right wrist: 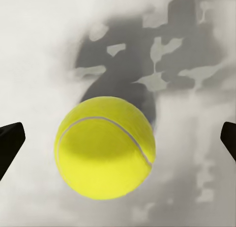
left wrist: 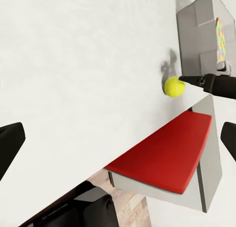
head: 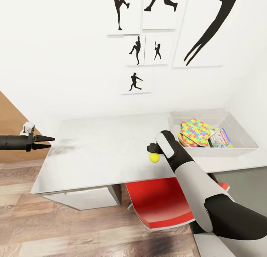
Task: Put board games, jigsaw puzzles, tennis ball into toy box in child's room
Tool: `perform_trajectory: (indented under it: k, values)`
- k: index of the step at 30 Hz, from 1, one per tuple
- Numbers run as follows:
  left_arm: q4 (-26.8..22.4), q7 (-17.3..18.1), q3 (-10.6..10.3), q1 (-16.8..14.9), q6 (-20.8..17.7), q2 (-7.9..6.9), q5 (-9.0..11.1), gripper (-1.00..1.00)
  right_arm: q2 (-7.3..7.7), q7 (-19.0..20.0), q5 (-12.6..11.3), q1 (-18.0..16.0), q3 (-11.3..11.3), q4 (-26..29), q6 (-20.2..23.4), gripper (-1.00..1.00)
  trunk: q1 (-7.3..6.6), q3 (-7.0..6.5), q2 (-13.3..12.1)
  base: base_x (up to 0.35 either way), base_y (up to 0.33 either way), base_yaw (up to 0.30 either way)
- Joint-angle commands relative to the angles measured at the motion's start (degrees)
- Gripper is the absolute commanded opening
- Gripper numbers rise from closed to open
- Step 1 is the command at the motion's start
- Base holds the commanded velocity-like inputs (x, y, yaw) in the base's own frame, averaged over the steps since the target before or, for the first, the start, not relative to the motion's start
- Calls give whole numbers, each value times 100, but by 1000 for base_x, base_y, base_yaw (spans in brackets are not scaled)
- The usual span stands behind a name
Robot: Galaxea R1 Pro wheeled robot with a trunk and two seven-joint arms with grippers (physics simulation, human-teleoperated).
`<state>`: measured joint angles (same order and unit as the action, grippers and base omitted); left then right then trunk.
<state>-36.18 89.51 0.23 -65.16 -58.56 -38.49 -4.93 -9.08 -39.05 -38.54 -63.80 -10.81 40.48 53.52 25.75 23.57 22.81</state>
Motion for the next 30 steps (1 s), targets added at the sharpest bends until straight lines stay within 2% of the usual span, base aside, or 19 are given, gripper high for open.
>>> perform_trajectory:
  k: [1,19,30]
  values:
    - [-3,49,3,-5,-59,-1,-52,100,3,-59,-59,-4,-20,4,9,100,3,19,11,4,0,0]
    - [-3,49,3,-5,-59,-5,-52,100,-6,-38,-60,-1,-26,16,1,100,3,188,11,0,0,0]
    - [-3,49,4,-5,-59,-2,-52,100,1,-8,-65,7,10,19,14,100,3,207,11,0,0,0]
